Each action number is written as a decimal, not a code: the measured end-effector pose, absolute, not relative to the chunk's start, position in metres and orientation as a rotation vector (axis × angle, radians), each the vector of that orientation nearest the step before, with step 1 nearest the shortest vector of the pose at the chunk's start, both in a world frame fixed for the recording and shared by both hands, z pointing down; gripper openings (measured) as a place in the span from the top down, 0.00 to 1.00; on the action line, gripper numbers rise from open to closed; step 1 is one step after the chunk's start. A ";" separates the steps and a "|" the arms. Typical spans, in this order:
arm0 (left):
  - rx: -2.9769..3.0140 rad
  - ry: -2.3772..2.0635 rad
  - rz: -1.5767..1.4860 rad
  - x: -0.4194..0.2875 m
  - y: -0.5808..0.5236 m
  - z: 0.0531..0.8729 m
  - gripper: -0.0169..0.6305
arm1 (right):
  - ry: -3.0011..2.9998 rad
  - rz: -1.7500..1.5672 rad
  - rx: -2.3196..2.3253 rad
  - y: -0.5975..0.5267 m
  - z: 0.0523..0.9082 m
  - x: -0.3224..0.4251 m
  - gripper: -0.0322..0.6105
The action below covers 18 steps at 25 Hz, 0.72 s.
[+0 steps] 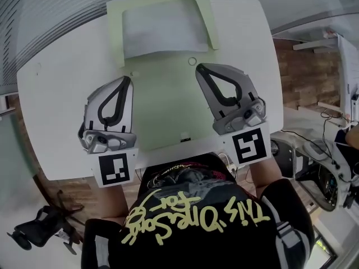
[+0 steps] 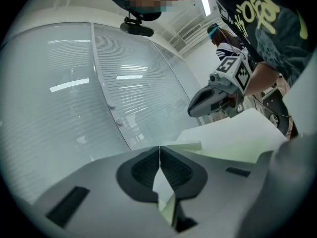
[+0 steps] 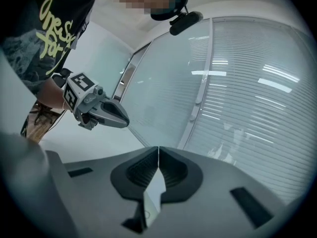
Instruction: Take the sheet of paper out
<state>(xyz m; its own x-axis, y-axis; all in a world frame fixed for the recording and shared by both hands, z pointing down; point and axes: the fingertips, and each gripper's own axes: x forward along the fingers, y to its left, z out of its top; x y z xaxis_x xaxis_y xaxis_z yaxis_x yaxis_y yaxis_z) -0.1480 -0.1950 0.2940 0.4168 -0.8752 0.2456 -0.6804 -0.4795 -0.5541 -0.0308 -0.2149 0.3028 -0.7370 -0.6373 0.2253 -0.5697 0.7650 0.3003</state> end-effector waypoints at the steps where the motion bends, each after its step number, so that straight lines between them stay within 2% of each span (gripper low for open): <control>1: -2.308 1.333 -0.736 -0.148 -0.196 0.295 0.96 | -2.615 -0.334 0.894 -0.215 0.307 -0.031 0.94; 8: -2.327 1.309 -0.802 -0.144 -0.201 0.301 0.95 | -2.480 -0.493 0.732 -0.216 0.322 -0.038 0.93; 9: -2.331 1.300 -0.819 -0.143 -0.202 0.303 0.90 | -2.476 -0.496 0.712 -0.216 0.325 -0.040 0.93; 11: -2.343 1.266 -0.861 -0.140 -0.202 0.310 0.72 | -2.483 -0.498 0.692 -0.216 0.330 -0.041 0.93; 12: -2.348 1.251 -0.875 -0.139 -0.202 0.313 0.70 | -2.493 -0.500 0.695 -0.216 0.330 -0.042 0.93; 16: -2.347 1.269 -0.909 -0.142 -0.199 0.327 0.69 | -2.481 -0.467 0.698 -0.220 0.339 -0.039 0.92; 18: -2.327 1.278 -0.953 -0.145 -0.200 0.334 0.69 | -2.475 -0.444 0.693 -0.221 0.344 -0.037 0.81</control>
